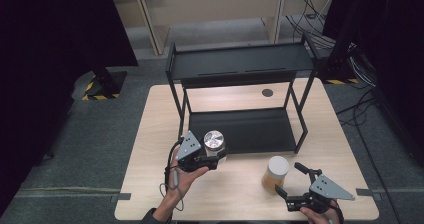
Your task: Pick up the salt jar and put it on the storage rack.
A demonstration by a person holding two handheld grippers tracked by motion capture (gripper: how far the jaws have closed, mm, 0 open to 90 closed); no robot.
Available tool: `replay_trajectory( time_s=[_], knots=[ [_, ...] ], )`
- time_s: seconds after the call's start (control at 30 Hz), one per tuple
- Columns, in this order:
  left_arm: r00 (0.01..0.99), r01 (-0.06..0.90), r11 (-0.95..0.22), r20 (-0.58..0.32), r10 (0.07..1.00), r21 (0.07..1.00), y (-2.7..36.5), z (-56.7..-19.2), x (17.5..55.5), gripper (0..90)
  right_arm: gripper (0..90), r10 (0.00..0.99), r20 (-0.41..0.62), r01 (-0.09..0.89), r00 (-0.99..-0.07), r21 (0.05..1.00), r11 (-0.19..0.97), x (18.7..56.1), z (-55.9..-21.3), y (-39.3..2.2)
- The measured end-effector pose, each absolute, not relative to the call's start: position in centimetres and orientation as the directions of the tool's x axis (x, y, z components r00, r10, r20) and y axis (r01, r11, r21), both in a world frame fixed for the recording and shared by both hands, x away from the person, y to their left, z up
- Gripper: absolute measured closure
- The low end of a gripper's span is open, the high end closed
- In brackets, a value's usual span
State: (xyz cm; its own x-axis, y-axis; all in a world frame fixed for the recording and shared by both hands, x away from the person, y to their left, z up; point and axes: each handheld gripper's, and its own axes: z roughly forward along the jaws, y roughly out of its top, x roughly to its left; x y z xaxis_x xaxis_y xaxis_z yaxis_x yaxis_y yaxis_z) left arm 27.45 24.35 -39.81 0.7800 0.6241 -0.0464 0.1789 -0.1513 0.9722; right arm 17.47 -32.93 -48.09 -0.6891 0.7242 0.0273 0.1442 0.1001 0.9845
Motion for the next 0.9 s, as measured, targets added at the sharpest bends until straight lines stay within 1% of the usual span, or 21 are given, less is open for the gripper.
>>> replay_trajectory(
  time_s=[0.43, 0.73, 0.9],
  knots=[
    [0.784, 0.173, -0.145, -0.048, 0.619, 0.974, 24.2, -38.5, 27.8, 31.0, 0.4, 0.721, 0.024, 0.140, -0.693, 0.985, 0.102, 17.5, -48.1, -32.9],
    [0.795, 0.130, -0.162, -0.006, 0.607, 0.978, 24.0, -35.5, 28.0, 31.0, 0.4, 0.718, 0.023, 0.139, -0.696, 0.985, 0.103, 17.6, -48.1, -32.9],
    [0.796, 0.136, -0.141, -0.024, 0.605, 0.981, 24.1, -33.8, 28.6, 31.0, 0.4, 0.717, 0.024, 0.139, -0.697, 0.985, 0.102, 17.6, -48.1, -32.9]
  ],
)
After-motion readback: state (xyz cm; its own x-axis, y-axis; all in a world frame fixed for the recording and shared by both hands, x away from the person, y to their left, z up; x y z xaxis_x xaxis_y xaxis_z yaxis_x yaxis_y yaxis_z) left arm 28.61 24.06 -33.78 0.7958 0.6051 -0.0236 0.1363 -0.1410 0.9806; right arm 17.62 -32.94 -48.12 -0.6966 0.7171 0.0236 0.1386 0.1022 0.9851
